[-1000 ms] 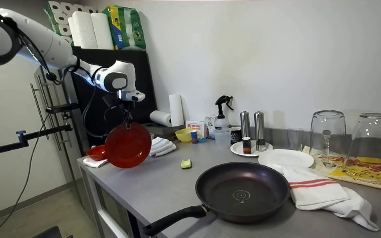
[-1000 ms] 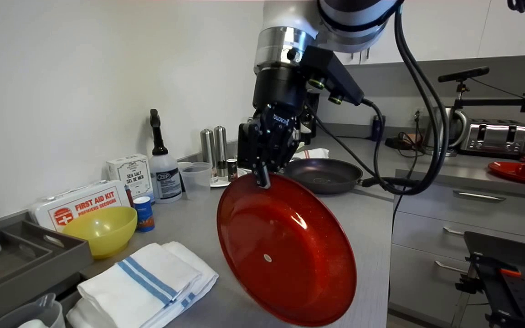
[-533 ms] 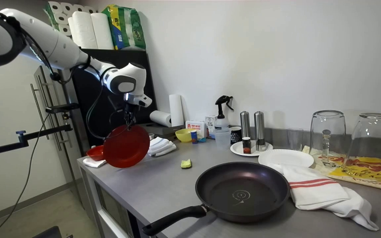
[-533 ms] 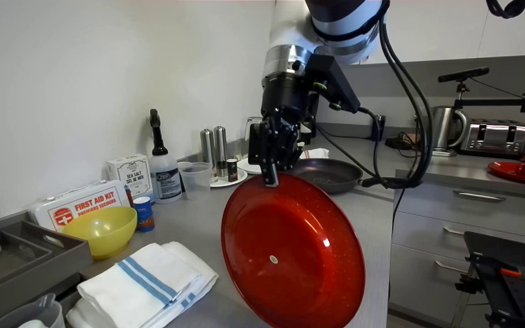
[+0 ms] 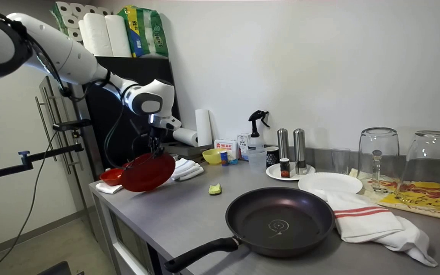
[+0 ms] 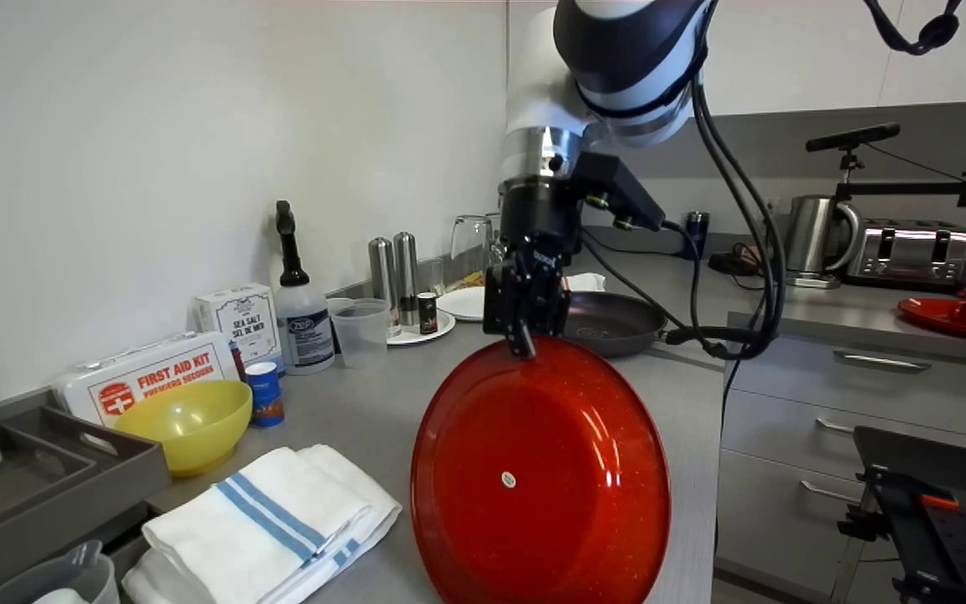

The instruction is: Turn the red plate upside down

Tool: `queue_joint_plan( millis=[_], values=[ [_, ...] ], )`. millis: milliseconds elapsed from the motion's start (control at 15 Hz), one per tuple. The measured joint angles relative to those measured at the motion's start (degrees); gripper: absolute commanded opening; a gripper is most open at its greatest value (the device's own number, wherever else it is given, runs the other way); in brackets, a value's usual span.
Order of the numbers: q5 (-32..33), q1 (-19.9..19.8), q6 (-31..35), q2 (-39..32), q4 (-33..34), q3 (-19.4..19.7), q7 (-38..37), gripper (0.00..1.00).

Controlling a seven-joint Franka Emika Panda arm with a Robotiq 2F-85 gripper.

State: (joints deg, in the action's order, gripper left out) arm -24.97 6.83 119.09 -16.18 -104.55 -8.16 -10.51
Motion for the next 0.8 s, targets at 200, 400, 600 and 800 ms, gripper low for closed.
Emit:
queue_joint_plan(
  millis=[200, 400, 600, 800],
  values=[
    [5.17, 0.14, 2.41, -2.3, -2.82, 0.88, -0.18, 0.05],
    [8.81, 0.3, 4.09, -4.05, -3.98, 1.42, -0.72, 0.05],
    [11.83, 0.81, 5.33, -4.86, -4.38, 1.95, -2.11, 0.05],
    [14.78, 1.49, 6.42, -5.1, -4.59, 2.57, -4.17, 0.05]
  ],
)
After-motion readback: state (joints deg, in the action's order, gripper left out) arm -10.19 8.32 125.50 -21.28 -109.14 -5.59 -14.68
